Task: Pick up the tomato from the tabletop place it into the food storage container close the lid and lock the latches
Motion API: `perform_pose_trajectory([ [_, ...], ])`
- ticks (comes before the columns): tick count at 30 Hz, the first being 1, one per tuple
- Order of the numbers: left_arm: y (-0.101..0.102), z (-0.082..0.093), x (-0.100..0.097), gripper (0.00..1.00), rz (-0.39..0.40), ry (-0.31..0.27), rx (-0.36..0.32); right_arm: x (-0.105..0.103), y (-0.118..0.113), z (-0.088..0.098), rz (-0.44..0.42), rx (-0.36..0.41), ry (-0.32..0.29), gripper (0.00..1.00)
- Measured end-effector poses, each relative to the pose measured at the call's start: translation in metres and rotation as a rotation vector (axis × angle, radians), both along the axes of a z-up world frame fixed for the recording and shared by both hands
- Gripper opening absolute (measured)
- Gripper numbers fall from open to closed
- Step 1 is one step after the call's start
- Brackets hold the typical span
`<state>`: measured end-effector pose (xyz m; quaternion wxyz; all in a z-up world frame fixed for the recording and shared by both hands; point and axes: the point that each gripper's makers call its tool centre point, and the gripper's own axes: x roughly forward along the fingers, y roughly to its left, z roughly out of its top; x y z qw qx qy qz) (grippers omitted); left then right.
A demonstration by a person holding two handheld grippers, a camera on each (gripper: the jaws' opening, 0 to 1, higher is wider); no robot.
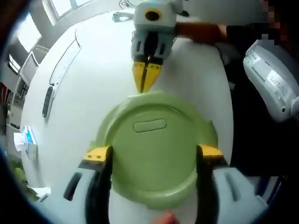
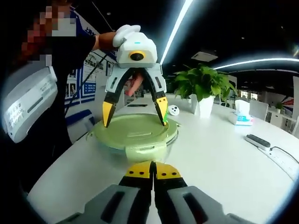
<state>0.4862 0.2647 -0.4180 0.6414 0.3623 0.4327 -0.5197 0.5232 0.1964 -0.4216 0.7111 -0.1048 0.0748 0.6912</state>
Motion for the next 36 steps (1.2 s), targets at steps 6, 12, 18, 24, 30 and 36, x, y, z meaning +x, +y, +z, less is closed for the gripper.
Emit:
perform_pose_trajectory([
  [6, -0.001, 0.004, 0.001, 0.65, 0.024, -0.014, -0.073, -0.005, -0.002, 0.019, -0.018, 0.051, -0.019, 0.0],
  [12, 0.001, 0.006, 0.001, 0.65, 0.016, -0.033, -0.139, -0.022, 0.0, 0.034, -0.098, 0.005, -0.076, 0.0],
  [18, 0.0, 0.011, 0.003, 0.68, 0.02, -0.075, -0.157, -0.039, -0.003, 0.042, -0.172, -0.025, -0.026, 0.0],
  [24, 0.004, 0.022, 0.006, 0.69, 0.065, -0.152, -0.26, -0.039, -0.01, 0.054, -0.272, -0.01, -0.055, 0.05],
  [30, -0.001, 0.032, -0.013, 0.7, 0.029, -0.167, -0.356, -0.051, -0.008, 0.061, -0.289, -0.007, -0.087, 0.08],
  [36, 0.013, 0.037, -0.01, 0.67, 0.02, -0.182, -0.351, -0.057, -0.008, 0.067, -0.318, 0.005, -0.105, 0.08],
])
